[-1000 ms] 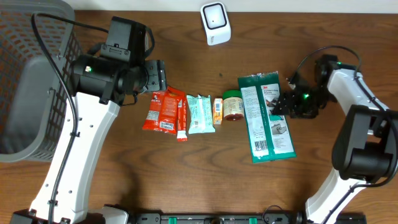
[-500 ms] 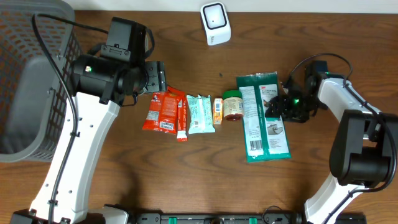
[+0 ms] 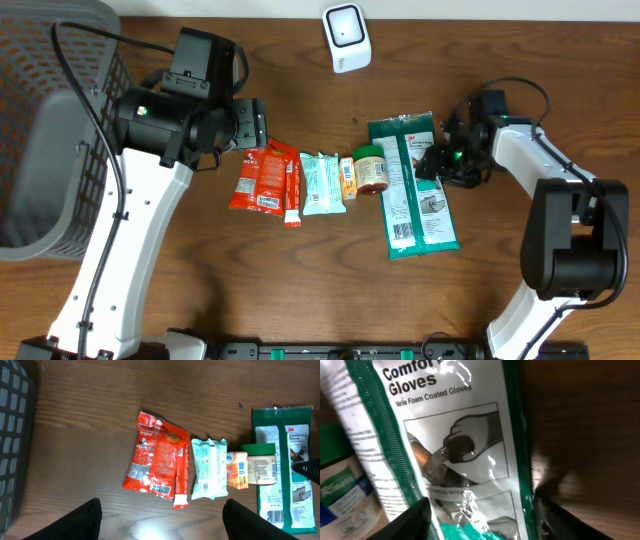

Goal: Scan the item barcode
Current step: 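Push the glove pack left against the jar with the right gripper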

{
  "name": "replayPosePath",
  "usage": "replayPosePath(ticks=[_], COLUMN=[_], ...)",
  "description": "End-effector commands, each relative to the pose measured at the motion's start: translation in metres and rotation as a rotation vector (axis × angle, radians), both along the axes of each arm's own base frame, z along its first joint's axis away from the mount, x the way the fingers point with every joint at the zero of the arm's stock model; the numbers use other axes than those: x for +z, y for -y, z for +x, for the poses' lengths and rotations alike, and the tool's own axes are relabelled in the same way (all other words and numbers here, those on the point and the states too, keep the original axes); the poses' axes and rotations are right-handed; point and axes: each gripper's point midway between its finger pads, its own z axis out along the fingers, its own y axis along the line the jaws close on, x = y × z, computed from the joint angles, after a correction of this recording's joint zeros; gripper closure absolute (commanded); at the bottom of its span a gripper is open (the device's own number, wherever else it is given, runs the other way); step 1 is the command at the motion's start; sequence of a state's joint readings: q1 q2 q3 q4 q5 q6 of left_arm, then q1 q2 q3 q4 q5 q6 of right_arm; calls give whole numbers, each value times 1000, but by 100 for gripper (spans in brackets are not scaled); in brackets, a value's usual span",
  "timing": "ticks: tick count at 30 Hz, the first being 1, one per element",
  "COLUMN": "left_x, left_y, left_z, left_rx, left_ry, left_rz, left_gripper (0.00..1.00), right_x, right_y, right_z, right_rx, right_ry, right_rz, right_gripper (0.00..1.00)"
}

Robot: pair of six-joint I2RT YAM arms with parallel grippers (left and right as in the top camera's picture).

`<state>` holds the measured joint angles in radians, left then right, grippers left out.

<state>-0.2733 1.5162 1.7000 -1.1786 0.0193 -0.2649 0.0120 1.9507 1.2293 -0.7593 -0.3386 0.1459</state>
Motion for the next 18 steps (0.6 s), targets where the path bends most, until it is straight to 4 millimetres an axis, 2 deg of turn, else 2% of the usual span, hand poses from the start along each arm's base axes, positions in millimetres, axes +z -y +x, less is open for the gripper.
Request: replayPosePath(ticks=[1,4,7,13,18], left_x=[0,-1,-3,-9,-14], left_y=[-2,-2,-3,-4,-4], left_z=[-1,-2,-4,-8,-9], left_rx=[-4,-4,-4,-4,-4], left_ry=[-1,-5,-15,-41,-52], left_rz=[17,18,20,28,31], left_gripper=[23,23,23,23,22], right_x=[7,32,44,32,15], right_y=[17,17,16,-4,-15], right_z=[4,9,0,-34,-43], right_rx=[-23,-24,-21,50,138], right_ry=[10,61,51,-51,-33], right_rz=[-104,-103,-103,-115,-237], right_gripper=[34,31,33,40,41])
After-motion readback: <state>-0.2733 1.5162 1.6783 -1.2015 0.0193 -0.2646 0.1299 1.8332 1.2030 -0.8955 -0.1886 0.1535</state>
